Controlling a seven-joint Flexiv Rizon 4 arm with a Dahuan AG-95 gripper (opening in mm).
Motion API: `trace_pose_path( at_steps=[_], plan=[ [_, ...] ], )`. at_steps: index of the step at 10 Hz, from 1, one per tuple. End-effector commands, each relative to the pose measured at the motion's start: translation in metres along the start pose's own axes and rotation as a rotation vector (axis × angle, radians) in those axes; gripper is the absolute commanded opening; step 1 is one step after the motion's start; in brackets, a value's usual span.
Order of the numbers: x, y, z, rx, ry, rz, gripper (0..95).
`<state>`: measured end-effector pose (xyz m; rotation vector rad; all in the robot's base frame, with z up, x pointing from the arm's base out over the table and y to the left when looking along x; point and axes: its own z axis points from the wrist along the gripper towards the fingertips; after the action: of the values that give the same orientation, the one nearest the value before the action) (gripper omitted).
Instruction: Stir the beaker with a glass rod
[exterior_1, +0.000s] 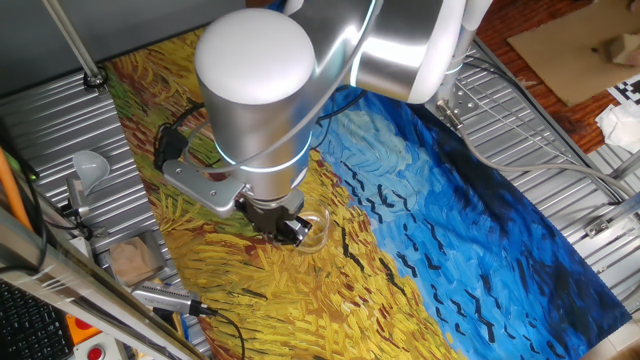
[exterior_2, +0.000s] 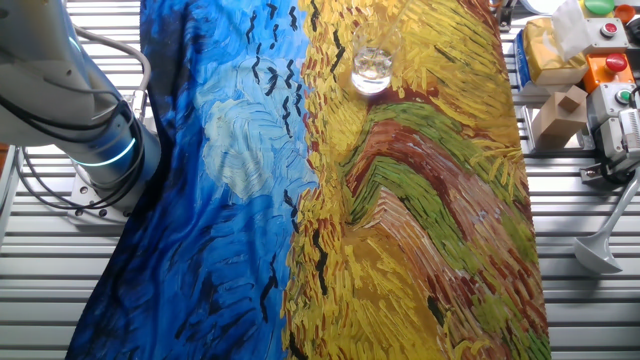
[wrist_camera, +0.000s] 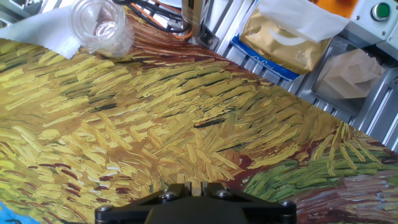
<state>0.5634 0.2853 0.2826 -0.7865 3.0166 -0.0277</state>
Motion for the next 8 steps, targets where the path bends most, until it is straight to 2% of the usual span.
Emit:
trace_pose_path(
  at_steps=[1,8],
  plan=[
    [-0.0013,0.0001,-0.0005,-0.001,0.0,0.001,0.0],
    [-0.0057,-0.0002,-0.0027,-0.001,-0.003,0.001,0.0]
  ],
)
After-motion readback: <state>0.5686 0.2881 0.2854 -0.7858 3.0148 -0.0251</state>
